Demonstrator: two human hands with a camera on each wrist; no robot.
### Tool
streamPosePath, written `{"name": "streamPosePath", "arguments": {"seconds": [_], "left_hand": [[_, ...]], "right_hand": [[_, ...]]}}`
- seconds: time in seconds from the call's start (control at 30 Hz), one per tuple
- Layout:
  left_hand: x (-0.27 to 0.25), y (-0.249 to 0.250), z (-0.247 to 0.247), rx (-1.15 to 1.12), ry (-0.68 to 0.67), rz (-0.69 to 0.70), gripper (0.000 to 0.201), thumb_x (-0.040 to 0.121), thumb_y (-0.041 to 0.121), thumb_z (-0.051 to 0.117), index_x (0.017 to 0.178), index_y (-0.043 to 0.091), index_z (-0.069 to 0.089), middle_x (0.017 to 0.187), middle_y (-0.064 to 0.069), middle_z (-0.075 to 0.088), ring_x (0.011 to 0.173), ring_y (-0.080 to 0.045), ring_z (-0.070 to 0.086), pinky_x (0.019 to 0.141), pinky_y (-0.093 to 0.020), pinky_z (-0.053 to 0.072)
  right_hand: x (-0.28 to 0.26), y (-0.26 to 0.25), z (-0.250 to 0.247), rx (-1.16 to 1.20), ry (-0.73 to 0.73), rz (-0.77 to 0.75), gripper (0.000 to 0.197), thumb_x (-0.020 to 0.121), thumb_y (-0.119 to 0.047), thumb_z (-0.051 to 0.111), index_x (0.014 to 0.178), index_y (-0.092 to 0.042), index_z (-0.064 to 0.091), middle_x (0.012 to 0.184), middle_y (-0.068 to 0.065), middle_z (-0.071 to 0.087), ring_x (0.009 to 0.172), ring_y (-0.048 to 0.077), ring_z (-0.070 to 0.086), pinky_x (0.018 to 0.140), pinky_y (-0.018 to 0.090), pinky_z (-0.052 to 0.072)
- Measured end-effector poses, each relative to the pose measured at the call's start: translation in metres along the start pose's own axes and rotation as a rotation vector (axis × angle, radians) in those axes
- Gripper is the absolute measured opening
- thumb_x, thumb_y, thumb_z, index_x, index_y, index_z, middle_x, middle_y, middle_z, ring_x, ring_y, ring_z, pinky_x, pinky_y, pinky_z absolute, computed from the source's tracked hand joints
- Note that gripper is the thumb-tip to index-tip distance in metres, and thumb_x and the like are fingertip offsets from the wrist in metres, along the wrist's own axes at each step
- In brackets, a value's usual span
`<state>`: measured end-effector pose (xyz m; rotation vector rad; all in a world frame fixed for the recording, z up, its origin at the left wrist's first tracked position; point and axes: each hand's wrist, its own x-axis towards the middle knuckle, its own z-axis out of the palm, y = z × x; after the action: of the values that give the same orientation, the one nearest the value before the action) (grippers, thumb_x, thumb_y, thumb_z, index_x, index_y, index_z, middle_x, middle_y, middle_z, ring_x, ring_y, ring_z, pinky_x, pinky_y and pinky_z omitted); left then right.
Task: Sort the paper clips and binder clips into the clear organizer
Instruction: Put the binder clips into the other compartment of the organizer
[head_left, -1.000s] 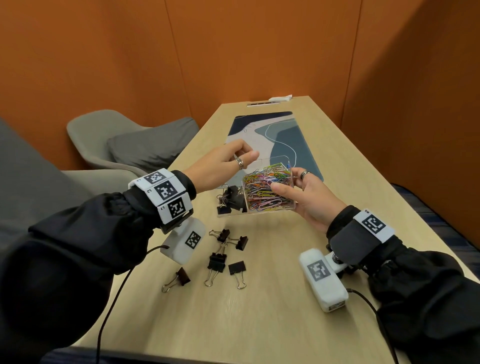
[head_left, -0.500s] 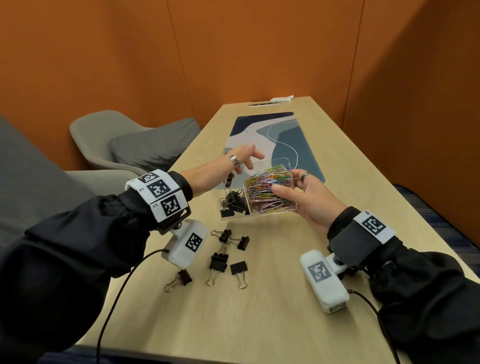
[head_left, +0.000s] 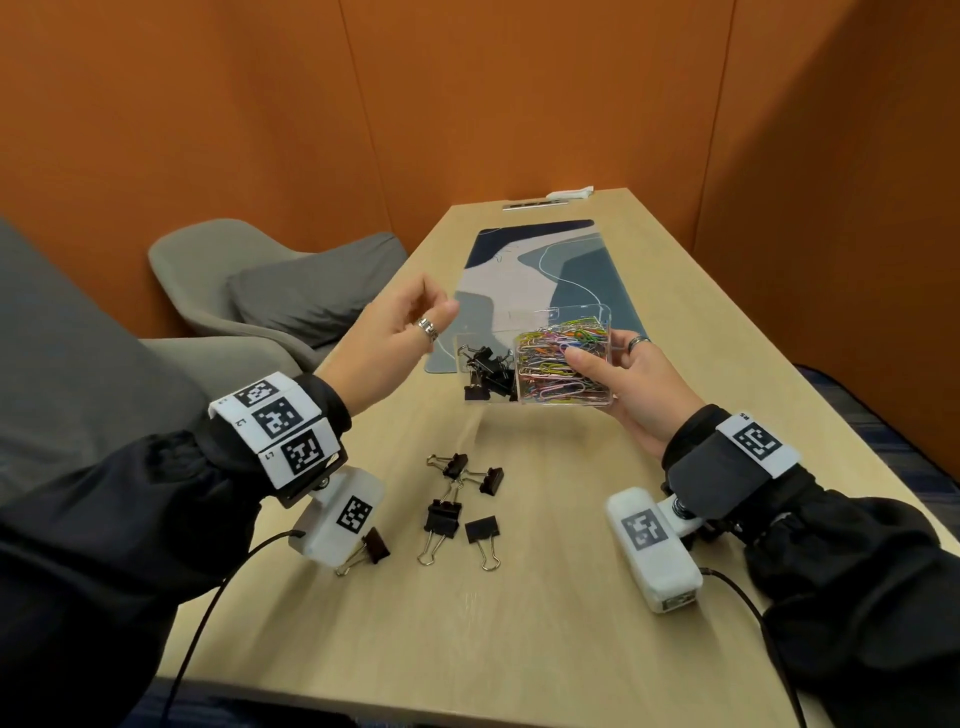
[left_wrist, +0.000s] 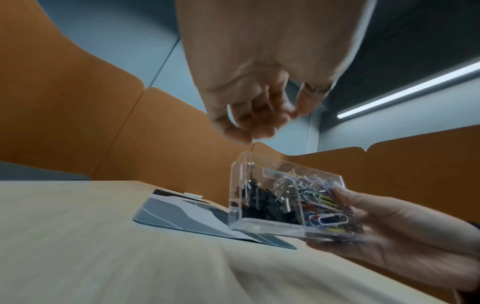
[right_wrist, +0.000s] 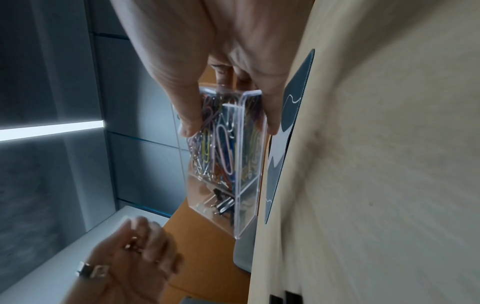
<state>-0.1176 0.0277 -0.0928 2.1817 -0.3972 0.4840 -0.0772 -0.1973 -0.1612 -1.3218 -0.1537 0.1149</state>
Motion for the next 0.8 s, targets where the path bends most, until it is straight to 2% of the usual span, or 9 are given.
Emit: {"name": "streamPosePath", "arguments": {"seconds": [0.07, 0.17, 0.27, 0.33, 0.43, 0.53, 0.6, 0.73, 0.8], "left_hand": [[-0.003, -0.005, 0.000, 0.054, -0.188, -0.088, 0.018, 0.096, 0.023, 0.050, 0.085, 0.008, 0.052, 0.069, 0.002, 0.050, 0.059, -0.006, 0.048, 0.061, -0.018, 0.044], [-0.004, -0.012, 0.003, 0.318, -0.557, -0.148, 0.006, 0.089, 0.027, 0.063, 0.090, 0.022, 0.059, 0.084, 0.007, 0.059, 0.071, -0.005, 0.054, 0.069, -0.021, 0.044], [-0.007, -0.016, 0.009, 0.513, -0.854, -0.208, 0.032, 0.083, 0.028, 0.070, 0.112, 0.029, 0.057, 0.107, 0.012, 0.053, 0.098, -0.008, 0.055, 0.084, -0.023, 0.044], [-0.009, -0.016, 0.015, 0.598, -0.958, -0.240, 0.048, 0.080, 0.030, 0.073, 0.123, 0.029, 0.052, 0.117, 0.011, 0.047, 0.107, -0.010, 0.052, 0.094, -0.026, 0.043], [-0.010, -0.021, 0.023, 0.579, -0.968, -0.242, 0.048, 0.079, 0.024, 0.075, 0.122, 0.026, 0.053, 0.111, 0.008, 0.049, 0.099, -0.012, 0.054, 0.093, -0.028, 0.045], [-0.009, -0.024, 0.024, 0.522, -0.949, -0.278, 0.037, 0.078, 0.020, 0.076, 0.109, 0.026, 0.058, 0.100, 0.007, 0.055, 0.085, -0.009, 0.055, 0.087, -0.027, 0.047], [-0.009, -0.025, 0.024, 0.520, -0.935, -0.298, 0.034, 0.077, 0.022, 0.077, 0.105, 0.026, 0.058, 0.096, 0.007, 0.055, 0.083, -0.010, 0.056, 0.080, -0.023, 0.047], [-0.010, -0.024, 0.023, 0.528, -0.870, -0.308, 0.037, 0.078, 0.028, 0.075, 0.110, 0.023, 0.056, 0.086, 0.011, 0.053, 0.085, -0.016, 0.059, 0.070, -0.016, 0.043], [-0.011, -0.023, 0.021, 0.537, -0.826, -0.285, 0.036, 0.080, 0.027, 0.074, 0.111, 0.021, 0.056, 0.082, 0.011, 0.049, 0.078, -0.011, 0.054, 0.066, -0.014, 0.040]], "right_hand": [[0.001, 0.000, -0.001, 0.002, 0.027, -0.003, 0.054, 0.082, -0.013, 0.069, 0.129, -0.004, 0.044, 0.121, 0.017, 0.062, 0.104, 0.030, 0.065, 0.089, 0.044, 0.053], [0.002, -0.001, -0.002, 0.025, 0.046, -0.007, 0.053, 0.083, -0.011, 0.067, 0.129, -0.002, 0.043, 0.120, 0.017, 0.063, 0.103, 0.029, 0.066, 0.088, 0.042, 0.055], [0.002, 0.000, -0.003, 0.025, 0.054, -0.010, 0.055, 0.083, -0.012, 0.068, 0.130, -0.003, 0.042, 0.120, 0.016, 0.063, 0.103, 0.028, 0.066, 0.089, 0.042, 0.054], [0.003, 0.000, -0.003, 0.014, 0.054, -0.008, 0.055, 0.082, -0.013, 0.069, 0.130, -0.004, 0.043, 0.120, 0.015, 0.063, 0.103, 0.028, 0.066, 0.090, 0.044, 0.053], [0.003, 0.000, -0.003, -0.004, 0.054, -0.004, 0.054, 0.083, -0.013, 0.069, 0.130, -0.005, 0.043, 0.120, 0.014, 0.063, 0.104, 0.029, 0.065, 0.092, 0.046, 0.052], [0.003, 0.000, -0.003, -0.017, 0.052, -0.002, 0.054, 0.082, -0.014, 0.069, 0.129, -0.006, 0.043, 0.121, 0.014, 0.062, 0.105, 0.029, 0.065, 0.093, 0.048, 0.052], [0.003, 0.000, -0.003, -0.017, 0.051, 0.001, 0.055, 0.082, -0.014, 0.069, 0.130, -0.006, 0.042, 0.121, 0.014, 0.061, 0.105, 0.029, 0.064, 0.093, 0.048, 0.051], [0.002, 0.000, -0.002, -0.018, 0.043, 0.000, 0.056, 0.082, -0.014, 0.069, 0.130, -0.006, 0.041, 0.121, 0.014, 0.061, 0.106, 0.029, 0.064, 0.094, 0.047, 0.051], [0.002, 0.000, -0.002, -0.012, 0.037, 0.003, 0.058, 0.082, -0.013, 0.069, 0.131, -0.005, 0.041, 0.122, 0.015, 0.061, 0.106, 0.030, 0.064, 0.093, 0.047, 0.052]]}}
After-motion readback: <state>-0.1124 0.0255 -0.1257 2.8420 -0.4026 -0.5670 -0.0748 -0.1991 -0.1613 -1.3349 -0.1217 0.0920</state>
